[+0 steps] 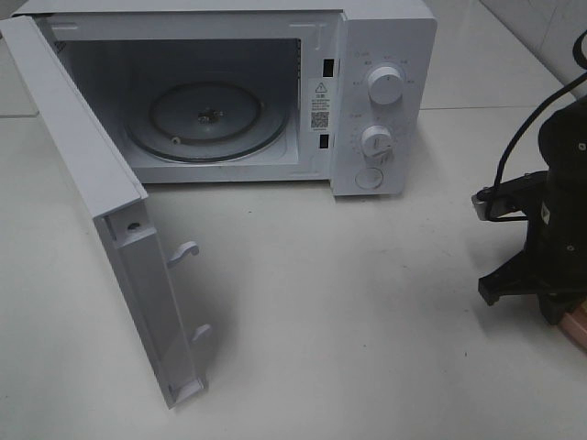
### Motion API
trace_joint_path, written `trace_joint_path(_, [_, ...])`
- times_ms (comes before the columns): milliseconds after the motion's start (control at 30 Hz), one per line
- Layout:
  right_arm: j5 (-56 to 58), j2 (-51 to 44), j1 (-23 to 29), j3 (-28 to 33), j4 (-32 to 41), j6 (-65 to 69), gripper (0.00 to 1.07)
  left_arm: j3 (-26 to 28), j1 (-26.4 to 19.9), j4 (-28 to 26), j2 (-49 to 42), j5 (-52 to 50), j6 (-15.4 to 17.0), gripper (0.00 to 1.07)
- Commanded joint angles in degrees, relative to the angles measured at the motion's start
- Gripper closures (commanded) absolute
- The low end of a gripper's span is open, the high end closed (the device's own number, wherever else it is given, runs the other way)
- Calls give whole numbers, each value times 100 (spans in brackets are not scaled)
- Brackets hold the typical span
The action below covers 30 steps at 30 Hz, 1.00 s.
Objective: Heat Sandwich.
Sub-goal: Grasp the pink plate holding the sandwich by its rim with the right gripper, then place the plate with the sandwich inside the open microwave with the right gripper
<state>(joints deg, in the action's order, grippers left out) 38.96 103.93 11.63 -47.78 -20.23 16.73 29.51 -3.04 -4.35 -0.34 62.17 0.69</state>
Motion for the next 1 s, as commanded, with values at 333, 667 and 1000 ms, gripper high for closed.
trace_joint_path(333, [155, -201, 23, 11, -361, 327, 107, -11, 40, -11, -86, -69, 17, 9])
trace_joint_path(667, [613, -264, 596, 11, -1071, 900, 107, -11, 40, -11, -86, -69, 17, 9])
trace_joint_path(1000, [922, -487, 1008, 11, -1089, 900, 107, -11, 40, -11, -86, -69, 17, 9])
